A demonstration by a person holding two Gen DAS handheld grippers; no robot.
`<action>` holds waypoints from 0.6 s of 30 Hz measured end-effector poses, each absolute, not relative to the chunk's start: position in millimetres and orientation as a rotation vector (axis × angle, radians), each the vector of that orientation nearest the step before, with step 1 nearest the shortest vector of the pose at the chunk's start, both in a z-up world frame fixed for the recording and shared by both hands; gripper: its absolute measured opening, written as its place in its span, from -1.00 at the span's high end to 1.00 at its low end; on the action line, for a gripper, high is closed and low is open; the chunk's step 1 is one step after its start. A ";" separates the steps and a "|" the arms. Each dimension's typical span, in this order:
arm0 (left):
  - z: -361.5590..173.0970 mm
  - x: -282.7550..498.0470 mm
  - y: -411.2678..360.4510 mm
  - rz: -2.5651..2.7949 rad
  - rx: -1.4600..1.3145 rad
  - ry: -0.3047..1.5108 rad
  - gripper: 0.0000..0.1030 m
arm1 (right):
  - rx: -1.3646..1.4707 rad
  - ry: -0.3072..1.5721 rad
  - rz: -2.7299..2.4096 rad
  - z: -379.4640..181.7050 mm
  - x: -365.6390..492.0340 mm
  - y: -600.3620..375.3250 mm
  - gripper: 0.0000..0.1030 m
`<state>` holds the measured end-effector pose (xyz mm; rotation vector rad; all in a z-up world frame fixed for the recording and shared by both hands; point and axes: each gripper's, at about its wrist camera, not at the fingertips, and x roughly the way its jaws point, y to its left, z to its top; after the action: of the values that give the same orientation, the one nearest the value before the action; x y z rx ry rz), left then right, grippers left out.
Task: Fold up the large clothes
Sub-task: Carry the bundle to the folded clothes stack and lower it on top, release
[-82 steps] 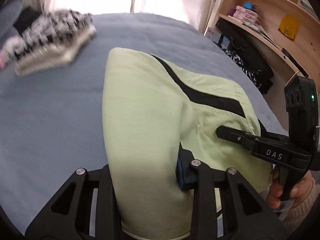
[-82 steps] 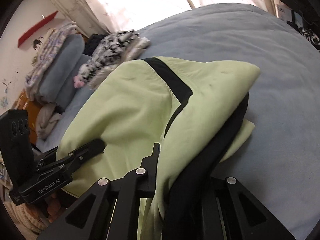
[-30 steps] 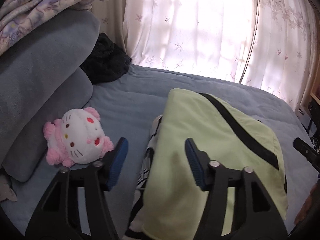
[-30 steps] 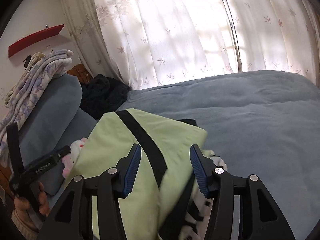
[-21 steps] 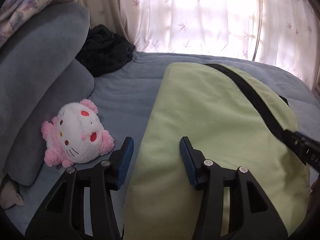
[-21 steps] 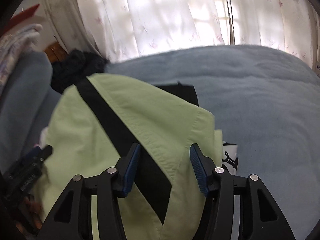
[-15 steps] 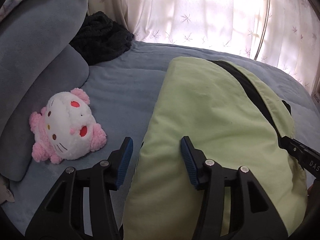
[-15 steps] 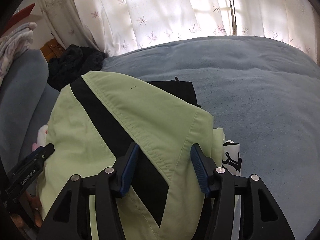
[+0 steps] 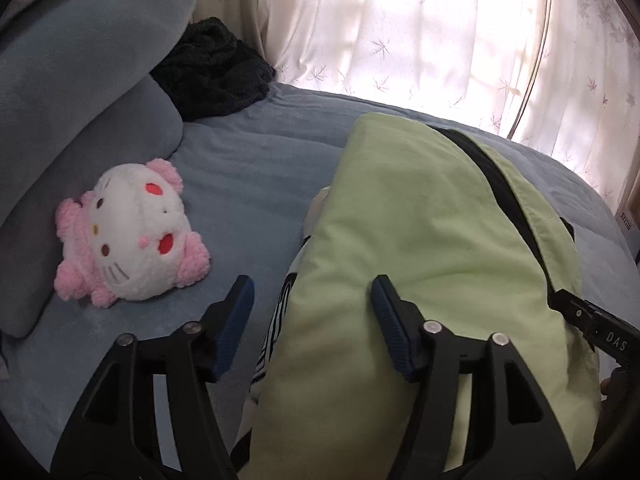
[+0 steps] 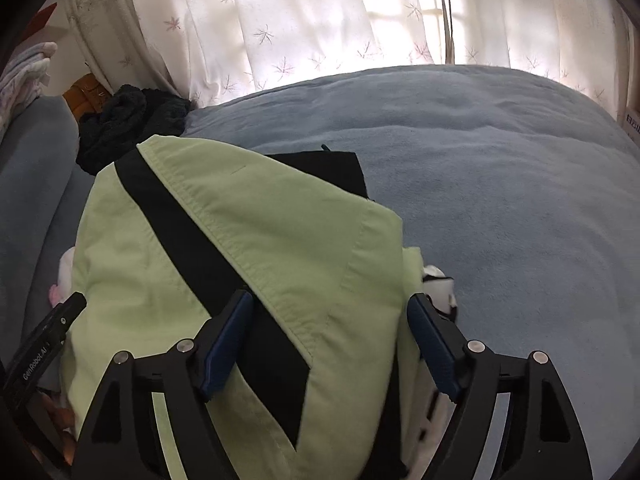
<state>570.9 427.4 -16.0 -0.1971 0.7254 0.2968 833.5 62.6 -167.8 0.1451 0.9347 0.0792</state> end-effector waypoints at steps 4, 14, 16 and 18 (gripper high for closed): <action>0.4 534.9 422.8 0.296 -0.212 0.747 -0.15 | 0.154 0.952 0.119 -137.5 789.3 47.9 -0.56; 96.5 384.6 365.6 0.279 -0.160 0.730 -0.15 | 0.133 0.973 0.260 -46.4 609.9 18.4 -0.56; 118.2 352.3 349.1 0.280 -0.154 0.715 -0.15 | 0.123 0.960 0.277 -24.1 572.9 11.4 -0.56; 138.2 319.0 330.1 0.269 -0.155 0.691 -0.15 | 0.106 0.930 0.291 3.4 522.7 0.5 -0.56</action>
<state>319.0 330.1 138.2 -0.1547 0.6906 0.2690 522.7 0.5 3.4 0.1057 0.9298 0.2905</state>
